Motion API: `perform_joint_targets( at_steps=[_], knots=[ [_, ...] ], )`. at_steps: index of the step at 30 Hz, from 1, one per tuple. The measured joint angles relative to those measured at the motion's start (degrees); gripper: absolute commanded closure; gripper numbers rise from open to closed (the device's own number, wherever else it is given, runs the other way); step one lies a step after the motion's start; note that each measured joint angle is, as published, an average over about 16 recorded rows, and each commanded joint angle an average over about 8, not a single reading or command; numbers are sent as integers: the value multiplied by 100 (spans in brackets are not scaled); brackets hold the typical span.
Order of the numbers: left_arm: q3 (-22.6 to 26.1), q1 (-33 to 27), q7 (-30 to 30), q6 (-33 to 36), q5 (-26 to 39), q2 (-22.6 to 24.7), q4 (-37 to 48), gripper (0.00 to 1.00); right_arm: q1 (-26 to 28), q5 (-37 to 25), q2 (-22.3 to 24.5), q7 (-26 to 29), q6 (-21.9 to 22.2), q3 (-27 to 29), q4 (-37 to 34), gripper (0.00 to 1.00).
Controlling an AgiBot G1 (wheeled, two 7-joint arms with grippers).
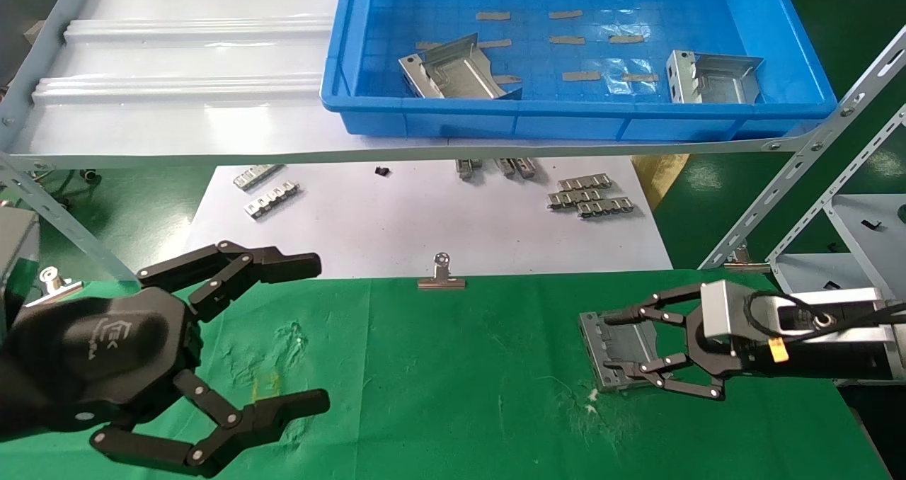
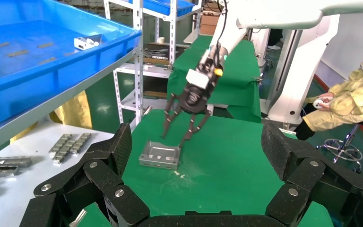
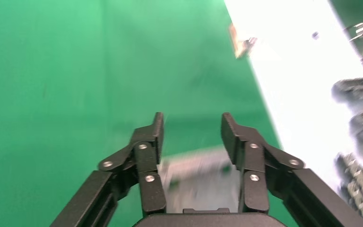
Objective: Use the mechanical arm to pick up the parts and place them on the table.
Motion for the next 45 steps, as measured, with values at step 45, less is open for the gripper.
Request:
perform_joint_targets(
  at_steps=[45],
  knots=[
    [0,1,0,-1,-1,-1,1,0,-1583,1397,626,2511,134,1720,2878,0]
  ],
)
